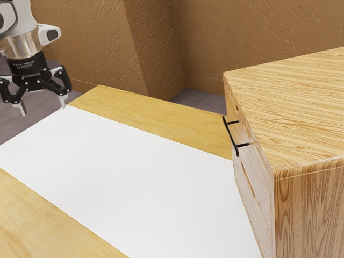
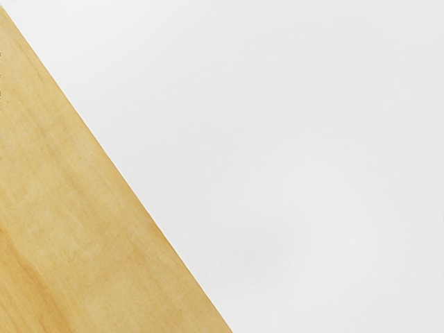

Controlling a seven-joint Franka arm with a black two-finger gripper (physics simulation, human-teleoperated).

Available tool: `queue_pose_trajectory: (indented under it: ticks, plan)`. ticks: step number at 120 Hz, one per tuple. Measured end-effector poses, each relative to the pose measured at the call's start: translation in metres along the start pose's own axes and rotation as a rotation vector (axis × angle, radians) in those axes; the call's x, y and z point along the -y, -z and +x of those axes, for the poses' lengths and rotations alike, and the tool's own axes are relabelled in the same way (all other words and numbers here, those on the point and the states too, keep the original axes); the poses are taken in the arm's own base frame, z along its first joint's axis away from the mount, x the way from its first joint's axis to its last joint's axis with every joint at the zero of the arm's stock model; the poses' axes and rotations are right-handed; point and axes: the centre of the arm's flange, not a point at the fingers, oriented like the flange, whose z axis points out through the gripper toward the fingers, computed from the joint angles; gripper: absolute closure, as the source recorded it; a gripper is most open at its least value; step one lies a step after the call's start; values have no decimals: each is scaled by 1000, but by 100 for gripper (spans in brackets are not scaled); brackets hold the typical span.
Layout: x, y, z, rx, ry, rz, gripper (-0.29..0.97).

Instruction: Pull the drawer handle with one arm to open the drawer

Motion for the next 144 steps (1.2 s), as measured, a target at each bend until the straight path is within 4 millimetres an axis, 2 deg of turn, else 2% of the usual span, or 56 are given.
queue_pose_trajectory:
  ticks: [17, 22, 26, 29, 33, 40, 45, 52, 56, 60, 67, 84, 113, 134, 144]
  plan:
    - [13, -2, 12, -12, 91, -14, 0]
    - [25, 14, 8, -39, 116, -39, 0]
    - [36, 35, -3, -74, 131, -69, 0]
    - [41, 58, -20, -108, 126, -108, 0]
    - [36, 87, -49, -141, 88, -169, 0]
    - [-10, 118, -111, -167, -52, -245, 0]
    - [-55, 126, -170, -161, -190, -270, 0]
    - [-97, 130, -240, -165, -322, -285, 0]
    - [-115, 131, -267, -174, -359, -293, 0]
    - [-130, 127, -280, -175, -374, -300, 0]
    - [-146, 123, -287, -180, -365, -321, 0]
    - [-162, 107, -286, -197, -285, -369, 0]
    - [-201, 83, -261, -169, -165, -400, 0]
    - [-217, 74, -258, -148, -114, -418, 0]
    - [-224, 74, -267, -140, -112, -430, 0]
